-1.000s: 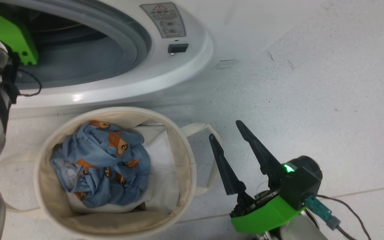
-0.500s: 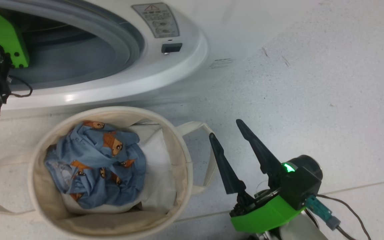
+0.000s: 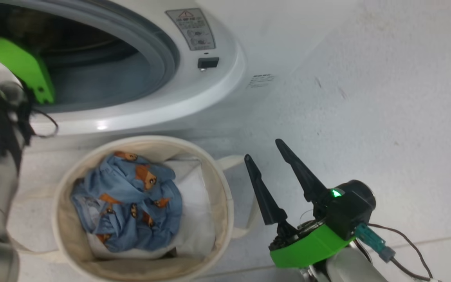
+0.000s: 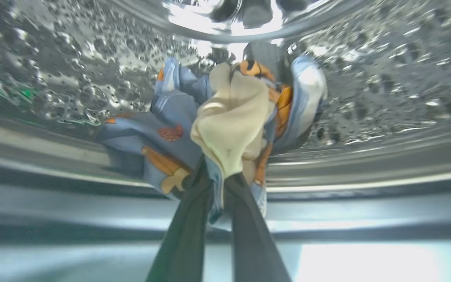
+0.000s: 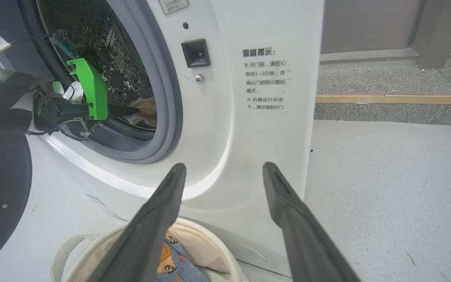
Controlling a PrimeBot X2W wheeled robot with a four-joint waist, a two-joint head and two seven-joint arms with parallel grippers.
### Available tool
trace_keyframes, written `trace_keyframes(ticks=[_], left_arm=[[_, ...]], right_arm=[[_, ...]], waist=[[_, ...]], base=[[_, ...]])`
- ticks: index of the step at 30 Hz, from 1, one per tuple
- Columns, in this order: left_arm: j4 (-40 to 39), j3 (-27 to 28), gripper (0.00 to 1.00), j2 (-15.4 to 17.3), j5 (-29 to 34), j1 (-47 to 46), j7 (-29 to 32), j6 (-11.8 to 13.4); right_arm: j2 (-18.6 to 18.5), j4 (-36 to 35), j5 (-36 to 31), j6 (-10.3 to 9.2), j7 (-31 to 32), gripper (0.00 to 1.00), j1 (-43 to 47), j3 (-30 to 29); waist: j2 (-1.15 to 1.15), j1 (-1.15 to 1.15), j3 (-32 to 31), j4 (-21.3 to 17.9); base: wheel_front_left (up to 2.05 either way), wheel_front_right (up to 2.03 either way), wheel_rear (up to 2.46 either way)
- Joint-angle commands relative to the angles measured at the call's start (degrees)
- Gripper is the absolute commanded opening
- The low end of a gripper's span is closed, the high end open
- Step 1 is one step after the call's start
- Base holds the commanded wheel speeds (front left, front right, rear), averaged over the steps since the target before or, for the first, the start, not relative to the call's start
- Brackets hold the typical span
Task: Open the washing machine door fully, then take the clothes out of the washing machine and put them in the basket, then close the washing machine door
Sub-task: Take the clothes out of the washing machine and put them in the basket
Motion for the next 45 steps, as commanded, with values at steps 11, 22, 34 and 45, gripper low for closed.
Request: trace_keyframes(ticks=[11, 22, 34, 45], left_arm=[[-3.70, 0.14, 0.00, -3.06, -2.01, 9.84, -13.37, -6.16], [-24.74, -3.11, 0.00, 0.58, -7.78, 21.24, -12.18, -7.04], [-78.26, 1.63, 0.00, 13.39, -13.71, 32.96, 8.61, 6.77], [-94.29, 3.31, 0.00, 17.05, -17.09, 45.14, 13.75, 14.99]], right_arm=[[-3.11, 2.22, 4.75, 0.07, -0.44, 1.00, -0.60, 0.56], [-5.40, 5.55, 8.51, 0.07, -0.57, 1.00, 2.77, -3.14], [-5.70, 6.85, 10.29, 0.07, -0.85, 1.00, 4.78, -4.95], [-5.54, 7.18, 10.59, 0.07, -1.02, 1.00, 4.11, -4.48]], waist=[[0.00, 0.00, -15.14, 6.71], [0.00, 0.00, -25.06, 13.08], [0.00, 0.00, -30.24, 17.73], [0.00, 0.00, -29.44, 17.57]], base=[[0.00, 0.00, 0.00], [0.00, 0.00, 0.00], [0.00, 0.00, 0.00], [0.00, 0.00, 0.00]])
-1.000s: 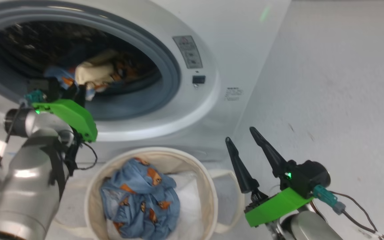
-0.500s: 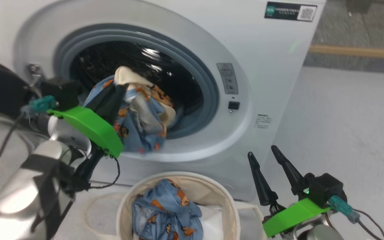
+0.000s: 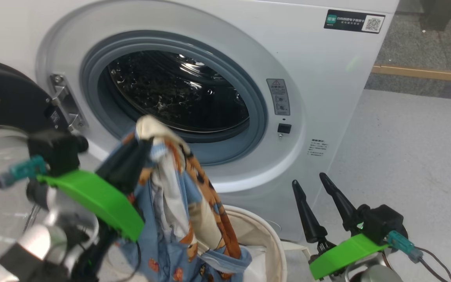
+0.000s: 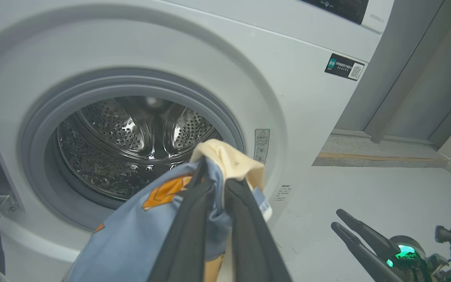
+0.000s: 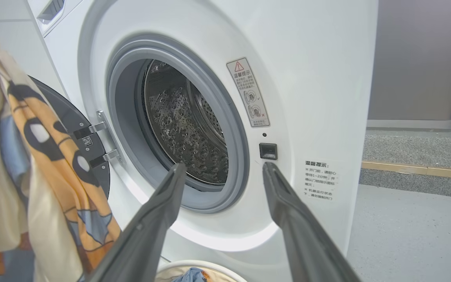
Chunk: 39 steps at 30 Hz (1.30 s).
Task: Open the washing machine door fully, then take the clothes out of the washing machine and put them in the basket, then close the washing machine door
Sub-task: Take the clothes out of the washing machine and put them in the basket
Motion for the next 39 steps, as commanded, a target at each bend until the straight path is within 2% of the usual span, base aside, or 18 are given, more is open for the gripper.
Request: trace_keyframes(ticks=[1, 4, 9, 12, 13, 17, 24, 30, 36, 39], left_arm=[[-1.05, 2.73, 0.00, 1.71, -0.46, -0.09, -0.61, 0.40], [1.92, 1.36, 0.00, 0.33, -1.29, 4.14, -2.61, -0.21], [10.57, -2.64, 0.00, -1.83, 0.66, 7.98, -6.61, -2.80], [19.94, -4.77, 0.00, -4.69, 1.70, 8.44, -11.11, -6.05], [26.73, -5.62, 0.00, -7.01, 2.65, 7.72, -15.22, -8.31], [41.45, -7.44, 0.00, -11.47, 4.51, 5.46, -22.48, -12.67], [64.50, -8.61, 0.00, -19.58, 4.97, 0.74, -28.68, -18.40], [77.33, -7.44, 0.00, -24.55, 5.14, -3.56, -29.76, -20.52], [83.16, -5.48, 0.00, -26.17, 5.95, -5.97, -29.82, -21.27], [84.59, -4.29, 0.00, -26.89, 6.16, -6.38, -29.82, -21.50]], right_arm=[[-0.01, -1.46, 0.37, 0.07, -0.95, 1.00, -1.30, 1.02], [0.12, -1.22, 0.47, 0.07, -0.91, 1.00, -1.52, 1.33], [0.10, -1.05, 0.49, 0.07, -0.84, 1.00, -2.11, 1.68], [-0.06, -1.28, 0.18, 0.07, -0.71, 1.00, -2.90, 1.73], [-0.26, -1.43, -0.06, 0.07, -0.58, 1.00, -3.25, 1.60], [-0.58, -2.08, -0.88, 0.07, -0.11, 1.00, -3.80, 1.38], [-0.79, -4.24, -2.33, 0.07, 1.02, 1.00, -4.58, 1.19], [-0.38, -6.24, -4.10, 0.07, 1.77, 1.00, -5.93, 1.39], [0.48, -7.17, -5.36, 0.07, 1.50, 1.00, -7.20, 1.17], [0.80, -6.88, -5.75, 0.07, 1.09, 1.00, -7.25, 0.43]], waist=[[0.00, 0.01, 0.31, -0.42], [0.00, 0.01, 0.75, -1.16], [0.00, 0.01, 1.32, -2.73], [0.00, 0.01, 2.25, -4.24], [0.00, 0.01, 2.77, -5.28], [0.00, 0.01, 4.38, -7.73], [0.00, 0.01, 9.40, -11.52], [0.00, 0.01, 15.14, -14.68], [0.00, 0.01, 18.49, -17.56], [0.00, 0.01, 18.71, -17.74]], base=[[0.00, 0.00, 0.00], [0.00, 0.00, 0.00], [0.00, 0.00, 0.00], [0.00, 0.00, 0.00], [0.00, 0.00, 0.00], [0.00, 0.00, 0.00], [0.00, 0.00, 0.00], [0.00, 0.00, 0.00], [0.00, 0.00, 0.00], [0.00, 0.00, 0.00]])
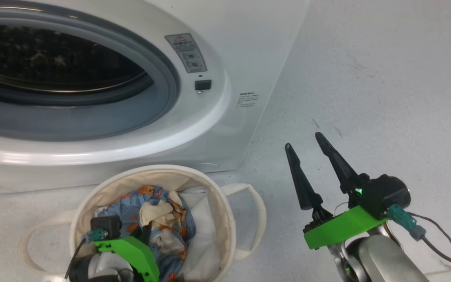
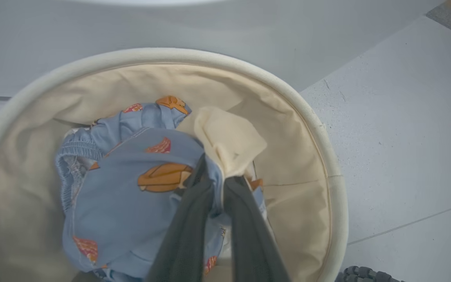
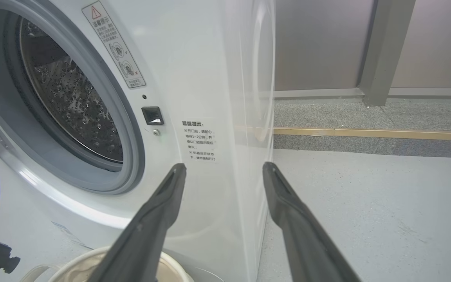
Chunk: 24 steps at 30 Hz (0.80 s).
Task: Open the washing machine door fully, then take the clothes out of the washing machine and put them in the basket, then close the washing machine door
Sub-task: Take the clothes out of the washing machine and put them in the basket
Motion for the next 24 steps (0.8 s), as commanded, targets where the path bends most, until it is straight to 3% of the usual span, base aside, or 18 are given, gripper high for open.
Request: trace_keyframes(ticks=[1, 2, 5, 11, 24], left_arm=[[0.01, 1.52, 0.39, 0.19, 0.50, -1.04, -0.75, -0.28], [0.30, 1.70, 1.00, -0.03, 0.32, -0.87, -0.75, -0.32], [-0.79, 0.46, 1.00, -0.69, 0.27, -0.54, -0.76, -0.37], [-10.19, 0.37, 1.00, 0.16, -0.12, 1.34, -0.76, -0.39], [-39.13, 7.37, 1.00, 8.20, 7.52, 13.82, -0.76, -0.40]], right_arm=[[0.60, -1.67, -0.56, 0.06, -0.58, 1.00, -0.84, 0.45], [0.71, -1.51, -0.51, 0.06, -0.69, 1.00, -0.91, 0.45], [0.99, -1.00, -0.22, 0.06, -1.04, 1.00, -1.20, 0.64], [0.89, 0.23, 0.66, 0.06, -1.58, 1.00, -1.24, 1.02], [0.37, 5.09, 4.57, 0.06, -2.34, 1.00, 1.29, 3.25]], waist=[[0.00, 0.00, 0.14, -0.13], [0.00, 0.00, -0.06, 0.13], [0.00, 0.00, -1.07, 1.31], [0.00, 0.00, -3.99, 4.35], [0.00, 0.00, -14.08, 15.00]], base=[[0.00, 0.00, 0.00], [0.00, 0.00, 0.00], [0.00, 0.00, 0.00], [0.00, 0.00, 0.00], [0.00, 0.00, 0.00]])
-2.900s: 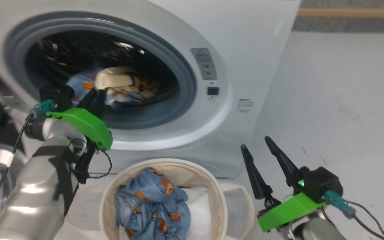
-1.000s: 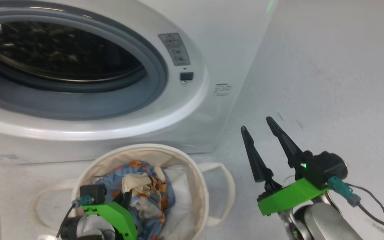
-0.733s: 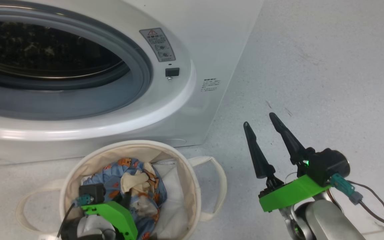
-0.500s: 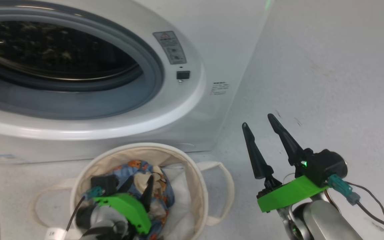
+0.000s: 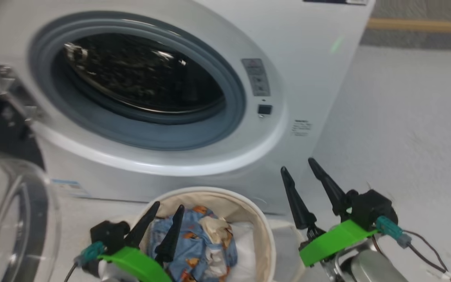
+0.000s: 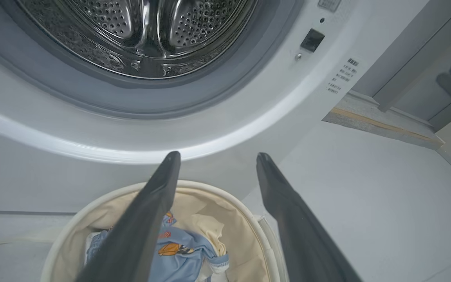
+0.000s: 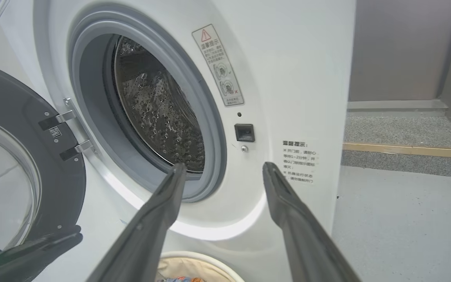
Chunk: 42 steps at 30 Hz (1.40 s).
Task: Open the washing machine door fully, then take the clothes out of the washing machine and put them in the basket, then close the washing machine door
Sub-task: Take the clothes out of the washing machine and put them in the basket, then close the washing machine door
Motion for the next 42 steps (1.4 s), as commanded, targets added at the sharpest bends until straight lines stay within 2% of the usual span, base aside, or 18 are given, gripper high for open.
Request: trace_keyframes(ticks=[1, 6, 11, 18, 31, 42], left_arm=[[-3.62, 2.88, 1.00, 2.11, 0.82, 0.23, -0.74, -0.19], [-13.55, 5.00, 1.00, 5.34, 1.46, 5.00, -0.43, 1.47], [-22.24, 7.04, 1.00, 8.81, 1.11, 8.86, 2.50, 5.05], [-30.08, 9.40, 1.00, 10.80, -1.77, 12.73, 5.98, 7.69], [-32.28, 11.03, 1.00, 11.91, -1.71, 13.81, 6.12, 10.40], [-31.28, 11.08, 1.00, 11.71, -2.61, 13.86, 5.80, 10.28]], right_arm=[[-0.05, -1.16, 0.47, 0.07, -0.87, 1.00, 0.16, 1.22], [-0.22, 0.43, 1.57, 0.07, -1.01, 1.00, 1.07, 2.20], [-0.35, 1.51, 2.17, 0.07, -1.09, 1.00, 1.31, 3.15], [-0.16, 2.33, 2.52, 0.07, -1.17, 1.00, 1.20, 3.58], [0.00, 2.50, 2.69, 0.07, -1.25, 1.00, 0.25, 4.22], [-0.32, 2.28, 2.59, 0.07, -1.27, 1.00, 0.20, 4.15]], waist=[[0.00, 0.00, -3.71, 3.72], [0.00, 0.00, -6.93, 6.64], [0.00, 0.00, -8.41, 8.02], [0.00, 0.00, -8.81, 8.49], [0.00, 0.00, -8.44, 7.48], [0.00, 0.00, -8.52, 7.16]], base=[[0.00, 0.00, 0.00], [0.00, 0.00, 0.00], [0.00, 0.00, 0.00], [0.00, 0.00, 0.00], [-0.02, 0.03, -0.01], [-0.77, 1.06, -0.29]])
